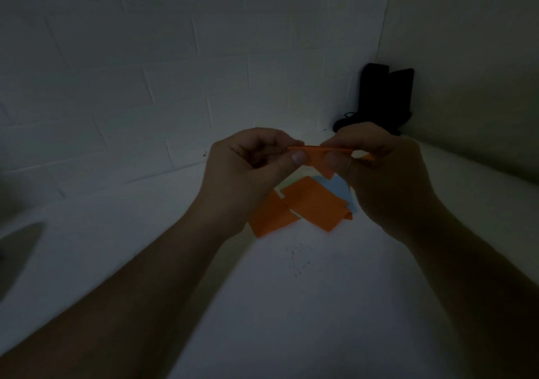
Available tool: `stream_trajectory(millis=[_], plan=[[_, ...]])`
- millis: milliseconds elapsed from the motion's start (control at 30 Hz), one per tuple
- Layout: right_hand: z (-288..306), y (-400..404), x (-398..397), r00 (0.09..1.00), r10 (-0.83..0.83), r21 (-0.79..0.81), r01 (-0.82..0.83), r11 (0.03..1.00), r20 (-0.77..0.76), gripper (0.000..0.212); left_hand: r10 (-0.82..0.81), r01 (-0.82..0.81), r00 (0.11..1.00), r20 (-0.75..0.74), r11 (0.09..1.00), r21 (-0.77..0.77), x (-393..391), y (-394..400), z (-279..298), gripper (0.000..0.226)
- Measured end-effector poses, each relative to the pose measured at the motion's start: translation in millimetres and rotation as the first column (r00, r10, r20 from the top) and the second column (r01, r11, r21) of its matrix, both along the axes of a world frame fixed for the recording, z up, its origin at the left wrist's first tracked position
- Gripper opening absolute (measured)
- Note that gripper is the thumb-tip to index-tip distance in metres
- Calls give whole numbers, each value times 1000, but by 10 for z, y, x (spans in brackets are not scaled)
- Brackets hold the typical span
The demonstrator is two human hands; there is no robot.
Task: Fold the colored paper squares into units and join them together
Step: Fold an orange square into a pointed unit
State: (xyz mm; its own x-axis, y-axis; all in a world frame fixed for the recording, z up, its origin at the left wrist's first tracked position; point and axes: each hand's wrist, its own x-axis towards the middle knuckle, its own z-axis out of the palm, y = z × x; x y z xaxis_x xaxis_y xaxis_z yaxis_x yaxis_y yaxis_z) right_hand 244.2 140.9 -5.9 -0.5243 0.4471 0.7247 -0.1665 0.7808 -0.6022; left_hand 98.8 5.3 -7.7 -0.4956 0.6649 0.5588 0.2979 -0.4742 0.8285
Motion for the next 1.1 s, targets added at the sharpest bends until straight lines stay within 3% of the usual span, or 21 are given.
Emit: stream_trajectory(millis=[200, 833, 1100], plan=[[13, -61, 7, 997, 79, -149, -74, 986, 24, 27, -8, 8, 1000, 16, 1000, -12, 8, 7, 1, 18], [5, -92, -19, 999, 31, -309, -32, 951, -7, 20, 33, -6, 986, 164, 987, -159, -16, 68, -46, 7], [3, -111, -47, 997, 17, -345, 12, 939, 80, 19, 21, 57, 959, 283, 962, -265, 39, 85, -40, 8]])
